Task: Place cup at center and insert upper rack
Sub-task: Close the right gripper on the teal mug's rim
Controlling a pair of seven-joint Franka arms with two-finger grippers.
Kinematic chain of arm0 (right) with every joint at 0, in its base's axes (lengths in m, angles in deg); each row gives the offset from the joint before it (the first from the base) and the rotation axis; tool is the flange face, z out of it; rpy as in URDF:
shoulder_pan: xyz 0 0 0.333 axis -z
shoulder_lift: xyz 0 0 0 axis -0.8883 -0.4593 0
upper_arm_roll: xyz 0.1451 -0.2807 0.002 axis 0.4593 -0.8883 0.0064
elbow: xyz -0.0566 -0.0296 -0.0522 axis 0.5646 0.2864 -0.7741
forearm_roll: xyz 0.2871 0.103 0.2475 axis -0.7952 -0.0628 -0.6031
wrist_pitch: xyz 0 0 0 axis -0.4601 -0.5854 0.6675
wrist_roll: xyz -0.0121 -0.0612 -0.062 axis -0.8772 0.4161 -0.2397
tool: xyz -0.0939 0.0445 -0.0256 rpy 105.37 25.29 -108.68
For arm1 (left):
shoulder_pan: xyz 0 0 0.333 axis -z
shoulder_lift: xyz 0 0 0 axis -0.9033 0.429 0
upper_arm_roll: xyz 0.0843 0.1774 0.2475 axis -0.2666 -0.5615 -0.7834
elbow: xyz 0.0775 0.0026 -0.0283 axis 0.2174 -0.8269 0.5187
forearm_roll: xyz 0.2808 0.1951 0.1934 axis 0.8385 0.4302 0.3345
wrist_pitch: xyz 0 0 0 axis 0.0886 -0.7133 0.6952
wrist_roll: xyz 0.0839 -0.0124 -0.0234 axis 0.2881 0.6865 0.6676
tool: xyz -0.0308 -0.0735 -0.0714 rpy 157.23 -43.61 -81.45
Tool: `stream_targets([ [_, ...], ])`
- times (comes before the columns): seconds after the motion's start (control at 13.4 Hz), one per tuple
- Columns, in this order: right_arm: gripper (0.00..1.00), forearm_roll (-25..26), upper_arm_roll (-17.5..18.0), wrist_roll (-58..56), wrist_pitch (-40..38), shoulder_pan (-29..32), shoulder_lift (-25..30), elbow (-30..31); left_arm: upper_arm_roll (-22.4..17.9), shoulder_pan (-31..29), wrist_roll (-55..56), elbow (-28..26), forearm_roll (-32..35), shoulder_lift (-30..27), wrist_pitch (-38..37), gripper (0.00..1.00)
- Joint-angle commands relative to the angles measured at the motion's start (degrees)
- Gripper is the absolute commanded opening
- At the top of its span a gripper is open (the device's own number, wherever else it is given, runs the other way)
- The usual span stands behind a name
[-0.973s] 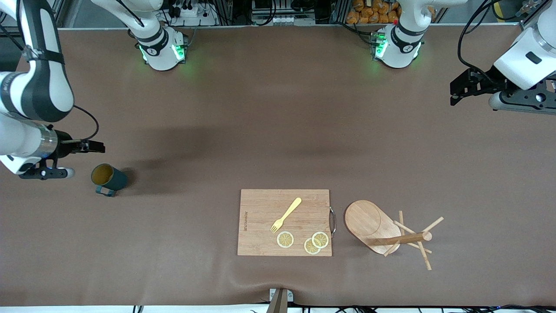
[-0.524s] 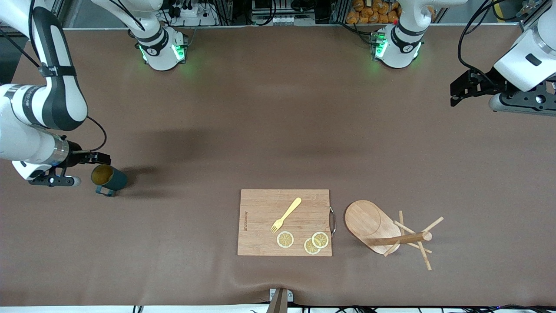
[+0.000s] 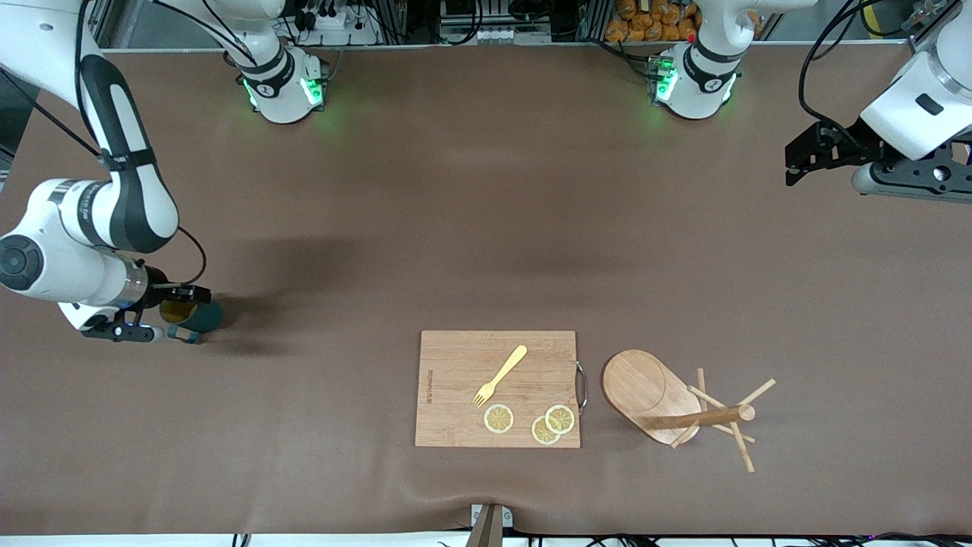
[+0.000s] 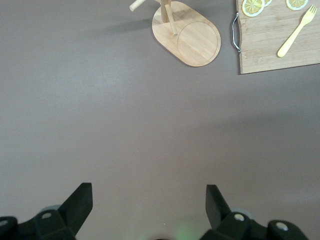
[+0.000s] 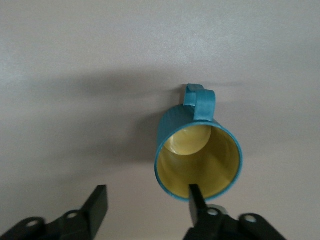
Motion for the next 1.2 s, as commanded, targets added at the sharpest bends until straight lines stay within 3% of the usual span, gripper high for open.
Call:
stream_targets([
  [0.0,0.62,-0.37,0.43,0.70,1.43,0.79,-1.54,-0.63,0.11,0.10,-0.05,0.97,1.27,0.41,0.05,1.00],
  [0.22,0.61,-0.37,0.43,0.70,3.19,1.14,-2.77,-0.63,0.11,-0.07,-0.05,0.97,1.27,0.41,0.13,1.00],
  [0.52,0.51,-0.46,0.43,0.78,4.86,1.06,-4.36,-0.63,0.19,0.10,-0.05,1.06,1.18,0.41,0.49,1.00],
  [0.75,0.23,-0.46,0.43,0.78,4.87,1.15,-4.53,-0.63,0.20,0.10,0.04,1.06,1.18,0.41,0.49,1.00],
  [0.9,0.15,-0.46,0.43,0.78,4.87,1.23,-4.62,-0.63,0.11,0.10,-0.05,1.06,1.18,0.41,0.49,1.00],
  [1.05,0.00,-0.46,0.43,0.78,4.87,1.15,-4.88,-0.63,0.11,0.19,-0.05,1.06,1.18,0.41,0.49,1.00],
  [1.12,0.00,-0.46,0.43,0.78,4.69,1.15,-4.88,-0.63,0.11,0.19,-0.05,1.06,1.18,0.41,0.49,1.00],
])
